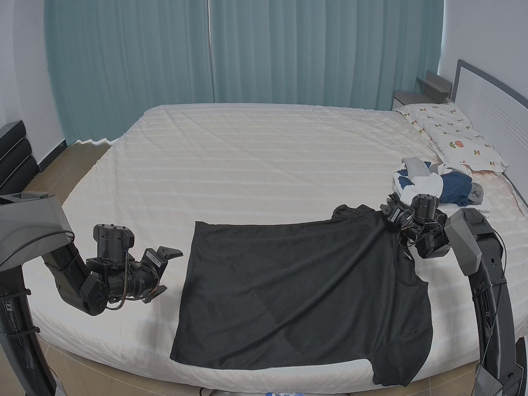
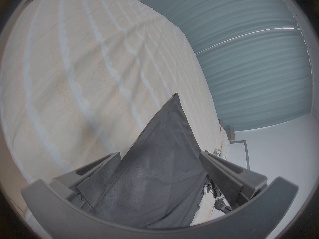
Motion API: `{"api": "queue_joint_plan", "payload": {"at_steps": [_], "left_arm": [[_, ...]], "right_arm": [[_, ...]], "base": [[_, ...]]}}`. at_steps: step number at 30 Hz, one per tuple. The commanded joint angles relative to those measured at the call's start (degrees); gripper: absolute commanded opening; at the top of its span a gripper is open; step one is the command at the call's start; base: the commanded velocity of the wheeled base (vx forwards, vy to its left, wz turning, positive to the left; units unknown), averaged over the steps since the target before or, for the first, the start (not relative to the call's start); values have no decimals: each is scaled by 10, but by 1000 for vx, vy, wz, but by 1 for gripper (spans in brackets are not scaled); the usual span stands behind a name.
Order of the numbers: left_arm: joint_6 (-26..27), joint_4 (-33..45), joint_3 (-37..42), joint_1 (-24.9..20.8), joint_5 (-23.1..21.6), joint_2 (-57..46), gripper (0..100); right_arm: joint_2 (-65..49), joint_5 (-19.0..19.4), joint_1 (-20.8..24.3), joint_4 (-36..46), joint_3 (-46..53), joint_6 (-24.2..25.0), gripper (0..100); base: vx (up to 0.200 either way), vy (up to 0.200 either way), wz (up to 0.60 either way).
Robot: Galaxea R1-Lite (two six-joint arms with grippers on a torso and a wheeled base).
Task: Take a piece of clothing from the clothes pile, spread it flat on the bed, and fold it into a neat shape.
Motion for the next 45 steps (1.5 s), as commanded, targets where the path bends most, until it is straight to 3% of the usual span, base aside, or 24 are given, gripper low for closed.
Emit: {"api": "queue_joint_plan", "payload": {"at_steps": [1, 3, 5, 6, 7, 12, 21, 26, 30, 35, 41, 45], "left_arm": [[0, 0, 0, -1, 0, -1, 100], [0, 0, 0, -1, 0, -1, 100], [0, 0, 0, -1, 0, -1, 100], [0, 0, 0, -1, 0, -1, 100], [0, 0, 1, 0, 0, -1, 100], [1, 0, 6, -2, -1, -3, 100], [4, 0, 6, -4, -2, -3, 100], [4, 0, 6, -5, -3, -3, 100], [4, 0, 7, -5, -3, -5, 100], [2, 0, 17, -16, -10, -7, 100], [2, 1, 17, -45, -10, -6, 100], [2, 1, 16, -48, -10, -5, 100]], "right_arm": [[-77, 14, -3, -44, 125, 3, 100], [-137, 52, -4, -97, 235, 2, 100], [-173, 63, -6, -151, 311, 4, 100], [-173, 63, -6, -151, 311, 4, 100], [-196, 63, -8, -199, 371, 4, 100], [-277, 73, -21, -290, 552, 12, 100], [-397, 75, -23, -356, 754, 63, 100], [-406, 75, -17, -411, 861, 98, 100], [-381, 78, -19, -471, 923, 141, 100], [-375, 99, -27, -476, 944, 189, 100], [-361, 130, -42, -476, 964, 207, 100], [-351, 131, -45, -476, 965, 207, 100]], "base": [[0, 0, 0], [0, 0, 0], [0, 0, 0], [0, 0, 0], [-200, 0, 0], [-200, 0, 0], [-200, 0, 0], [-120, 0, 0], [0, 0, 0], [0, 0, 0], [0, -67, 0], [0, -200, 0]]}}
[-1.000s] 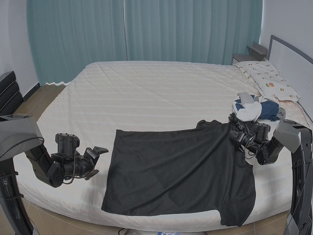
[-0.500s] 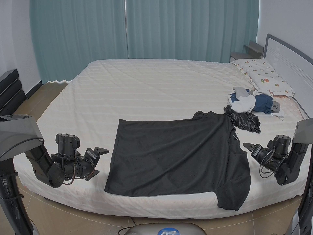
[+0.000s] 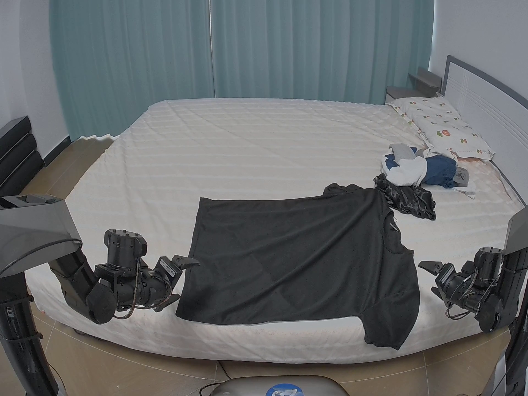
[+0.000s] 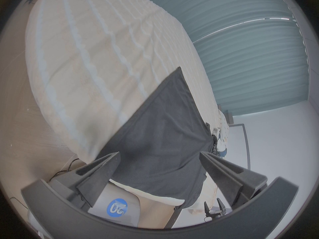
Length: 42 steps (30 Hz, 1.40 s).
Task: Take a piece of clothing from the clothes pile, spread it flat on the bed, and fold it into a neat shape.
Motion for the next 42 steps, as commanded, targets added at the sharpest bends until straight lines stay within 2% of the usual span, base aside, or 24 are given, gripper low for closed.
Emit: {"api": "queue_joint_plan", "payload": {"at_steps": [1, 6, 13, 15, 16, 18, 19, 27, 32, 39, 42], "left_arm": [[0, 0, -1, -5, 0, 0, 100], [0, 0, 0, -5, 1, -1, 100], [8, 8, 2, 0, 7, -11, 100], [42, 18, 19, 8, 7, -22, 100], [82, 32, 34, 18, 7, -25, 100], [97, 38, 39, 20, 7, -25, 100], [143, 57, 53, 26, 9, -26, 100], [276, 144, 63, 44, 40, -23, 100], [290, 140, 66, 42, 45, -9, 100], [291, 119, 59, 30, 78, 25, 100], [299, 83, 58, 19, 91, 42, 100]], "right_arm": [[17, 1, -4, -6, 6, 1, 100], [19, 1, -3, -6, 7, 0, 100], [24, 1, 1, -6, 15, -4, 100], [25, 0, 1, -7, 18, -4, 100], [25, 0, 1, -6, 20, -4, 100], [26, 0, 1, -7, 21, -4, 100], [25, 0, 3, -6, 22, -4, 100], [26, 0, 5, -7, 26, -5, 100], [26, 0, 8, -7, 26, -5, 100], [26, -1, 8, -7, 26, -5, 100], [25, -1, 8, -7, 26, -5, 100]], "base": [[0, -200, 0], [0, -200, 0], [0, 0, 0], [0, 0, 0], [0, 0, 0], [0, 0, 0], [0, 0, 0], [0, 0, 0], [0, 0, 0], [0, 0, 0], [0, 0, 0]]}}
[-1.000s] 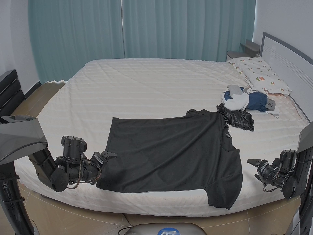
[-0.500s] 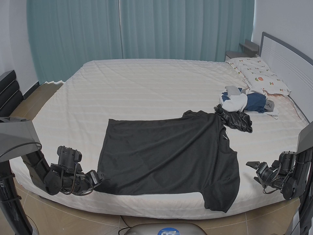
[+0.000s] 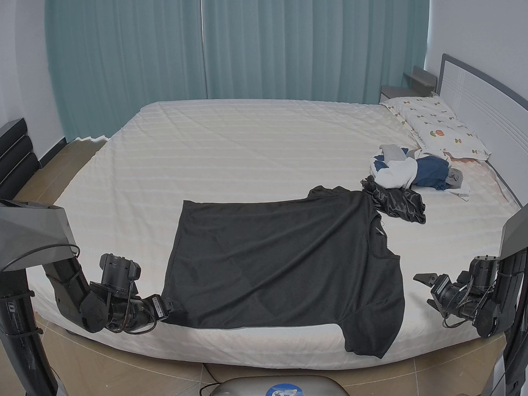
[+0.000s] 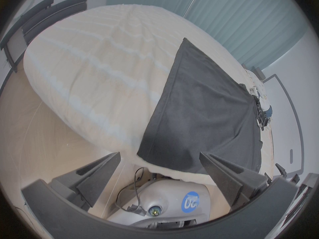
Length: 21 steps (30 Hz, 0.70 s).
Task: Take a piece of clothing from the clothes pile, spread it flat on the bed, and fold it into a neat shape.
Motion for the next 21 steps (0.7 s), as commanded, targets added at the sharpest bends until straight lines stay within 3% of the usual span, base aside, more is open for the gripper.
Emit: {"api": "queue_joint_plan", "payload": {"at_steps": [1, 5, 18, 19, 21], "left_arm": [[6, -14, -2, -11, 6, 28, 100], [40, -23, -9, -18, 11, 44, 100], [40, -22, -42, -27, 10, 56, 100], [40, -19, -46, -27, 10, 56, 0], [38, -16, -55, -27, 10, 57, 0]], "right_arm": [[1, 0, 0, -8, 0, 0, 100], [1, 0, 0, -8, 1, 0, 100], [2, 1, 1, -8, -1, 0, 100], [2, 1, 1, -8, -1, 0, 100], [3, 1, 1, -7, -1, 0, 100]], "base": [[0, 0, 0], [0, 0, 0], [0, 0, 0], [0, 0, 0], [0, 0, 0]]}}
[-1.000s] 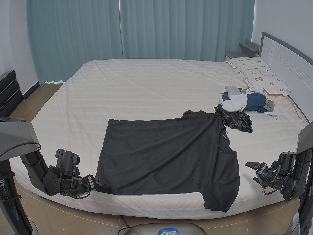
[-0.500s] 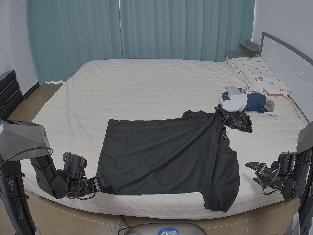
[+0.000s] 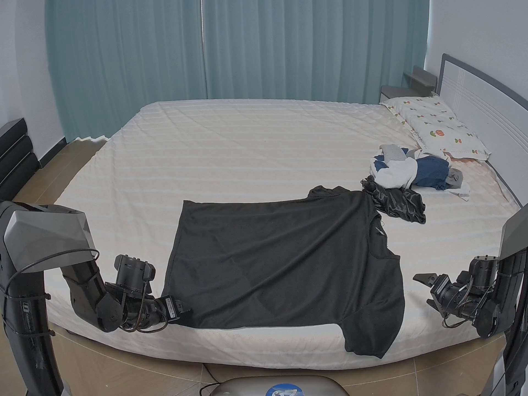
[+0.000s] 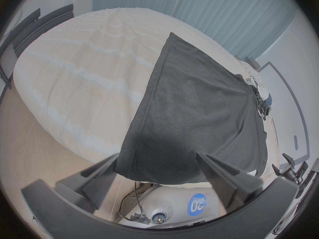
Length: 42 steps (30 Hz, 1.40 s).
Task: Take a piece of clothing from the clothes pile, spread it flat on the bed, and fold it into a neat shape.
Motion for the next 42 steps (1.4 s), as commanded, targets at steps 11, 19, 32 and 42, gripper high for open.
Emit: {"api": "queue_joint_plan", "payload": {"at_steps": [11, 19, 32, 42], "left_arm": [[-13, 0, 5, -9, 76, -1, 0], [-62, -4, 5, -12, 76, -14, 0], [-124, -4, 10, -9, 23, -18, 0], [-124, -4, 11, -9, 22, -19, 0]], "right_arm": [[11, -1, 0, -7, 14, -25, 100], [68, 0, 18, -8, 28, -124, 100], [101, -9, 78, -7, -70, -121, 100], [137, -16, 77, 3, -137, -128, 0]], "base": [[0, 0, 0], [0, 0, 0], [0, 0, 0], [0, 0, 0]]}}
